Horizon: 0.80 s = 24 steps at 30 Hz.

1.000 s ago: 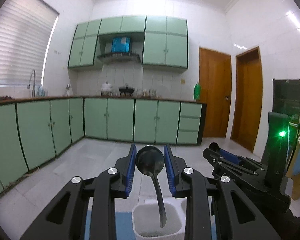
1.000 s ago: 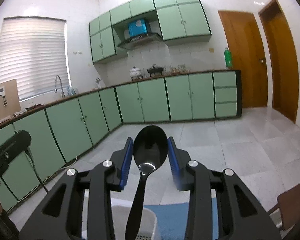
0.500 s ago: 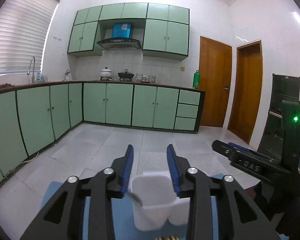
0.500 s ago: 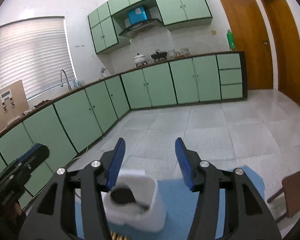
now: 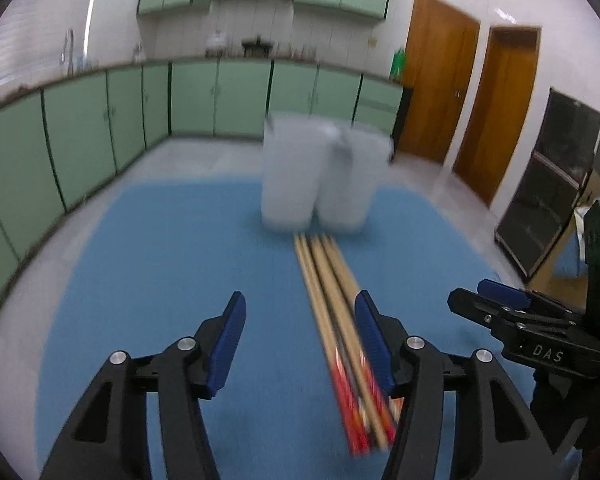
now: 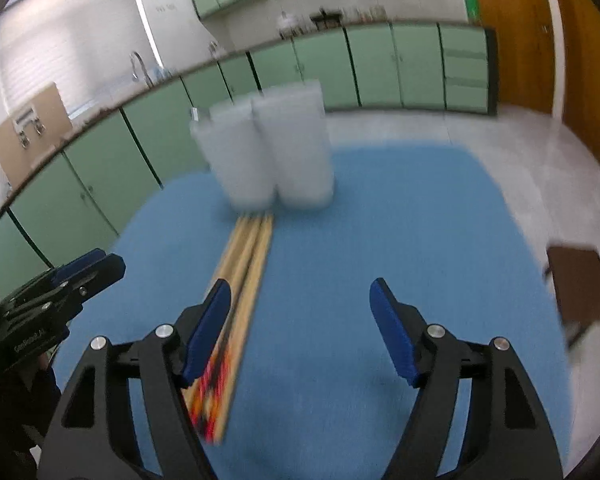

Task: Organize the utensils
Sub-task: 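Return both grippers to the chopsticks and spread them apart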

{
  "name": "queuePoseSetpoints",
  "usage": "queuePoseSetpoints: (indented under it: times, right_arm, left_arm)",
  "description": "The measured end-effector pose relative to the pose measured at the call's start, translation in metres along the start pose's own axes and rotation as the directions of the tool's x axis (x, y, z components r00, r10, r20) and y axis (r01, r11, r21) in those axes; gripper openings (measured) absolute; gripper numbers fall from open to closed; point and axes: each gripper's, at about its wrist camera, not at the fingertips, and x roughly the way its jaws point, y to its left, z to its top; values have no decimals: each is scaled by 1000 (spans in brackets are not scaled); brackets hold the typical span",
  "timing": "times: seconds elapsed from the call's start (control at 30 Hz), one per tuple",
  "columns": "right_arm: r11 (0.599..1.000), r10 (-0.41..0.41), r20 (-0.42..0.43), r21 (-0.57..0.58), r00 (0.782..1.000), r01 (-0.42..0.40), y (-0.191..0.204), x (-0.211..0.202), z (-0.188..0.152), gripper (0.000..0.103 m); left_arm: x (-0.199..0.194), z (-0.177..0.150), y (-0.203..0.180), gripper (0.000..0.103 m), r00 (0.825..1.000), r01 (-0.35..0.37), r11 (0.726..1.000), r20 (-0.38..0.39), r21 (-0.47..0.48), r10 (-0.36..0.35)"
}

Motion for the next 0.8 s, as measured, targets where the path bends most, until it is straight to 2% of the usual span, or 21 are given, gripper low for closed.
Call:
queuePoseSetpoints:
  times: [0.17, 0.27, 0.53, 0.8]
  right_arm:
    - [997, -30, -50, -67, 998, 27, 19, -2, -39, 65]
    - [995, -30, -61, -100, 998, 24, 29, -1, -47, 61]
    - [990, -21, -106, -142, 994, 6, 41, 2, -55, 51]
    - [977, -78, -119, -209, 990, 52, 51, 9, -57, 49]
  left_arm:
    - [-1, -47, 0, 56, 997, -28, 1000, -73, -2, 27]
    - [0, -62, -3, 56, 996, -39, 999, -79, -11, 38]
    - [5, -63, -5, 56, 994, -53, 998, -99, -24, 51]
    - [14, -66, -8, 56, 988, -49, 999, -146, -19, 46]
